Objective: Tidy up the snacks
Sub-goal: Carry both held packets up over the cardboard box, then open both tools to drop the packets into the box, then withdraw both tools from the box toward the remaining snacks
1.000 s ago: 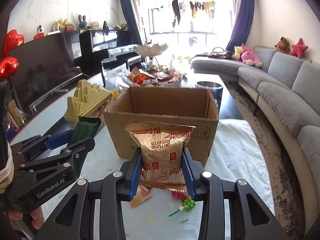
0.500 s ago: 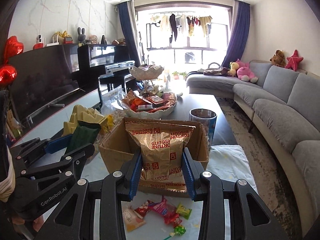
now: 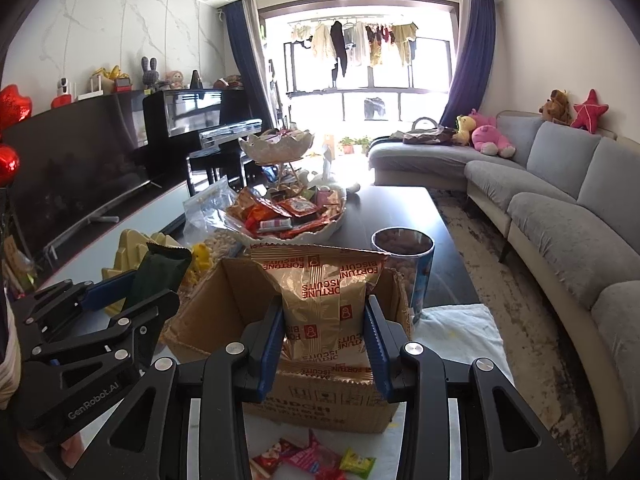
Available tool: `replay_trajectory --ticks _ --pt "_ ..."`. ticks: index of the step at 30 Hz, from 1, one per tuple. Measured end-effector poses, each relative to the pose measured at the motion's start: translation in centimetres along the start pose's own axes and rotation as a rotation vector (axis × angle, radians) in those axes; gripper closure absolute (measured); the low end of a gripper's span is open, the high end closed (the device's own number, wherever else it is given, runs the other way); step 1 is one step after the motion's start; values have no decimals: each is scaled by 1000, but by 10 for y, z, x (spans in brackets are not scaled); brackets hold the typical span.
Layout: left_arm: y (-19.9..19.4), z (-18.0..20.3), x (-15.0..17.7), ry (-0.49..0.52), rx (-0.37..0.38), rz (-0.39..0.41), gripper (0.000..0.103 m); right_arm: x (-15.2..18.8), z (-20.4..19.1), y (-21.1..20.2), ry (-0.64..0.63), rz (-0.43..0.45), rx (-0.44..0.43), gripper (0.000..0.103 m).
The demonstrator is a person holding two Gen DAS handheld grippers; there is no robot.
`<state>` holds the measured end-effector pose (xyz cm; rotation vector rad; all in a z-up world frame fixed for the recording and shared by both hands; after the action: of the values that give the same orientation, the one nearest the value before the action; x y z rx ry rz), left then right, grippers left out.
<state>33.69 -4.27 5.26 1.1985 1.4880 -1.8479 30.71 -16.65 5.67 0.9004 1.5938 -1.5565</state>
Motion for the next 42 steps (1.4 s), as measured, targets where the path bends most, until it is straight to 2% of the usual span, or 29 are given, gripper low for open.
replay_trajectory --ticks 9,11,13,16,21,29,42 --pt "36 -6 -7 -5 20 -43 58 -8 2 38 2 -29 6 64" --pt "40 -6 -7 1 9 -51 51 -7 2 44 1 -41 1 59" --pt "40 -7 -6 0 -5 -44 38 -5 4 49 8 -55 13 46" --pt "37 -8 -3 1 -11 -45 34 1 6 50 8 -59 29 45" --pt "25 -9 4 -7 -7 -40 30 11 8 40 23 -69 24 42" --pt "-11 1 8 10 4 8 25 16 6 10 14 -41 19 38" --pt "-51 17 24 38 7 38 20 34 7 -31 11 -27 17 38"
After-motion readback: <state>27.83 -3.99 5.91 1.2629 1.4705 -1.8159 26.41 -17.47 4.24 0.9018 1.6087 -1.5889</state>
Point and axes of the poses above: each gripper's, at about its wrist camera, not at the fingertips, and y roughly the way its jaws point, z to its right, x to its underside, the point moved 4 cm from there along y, roughly the way its jaws point, and after that the axes turned 7 degrees about x, right-handed, at the moved point
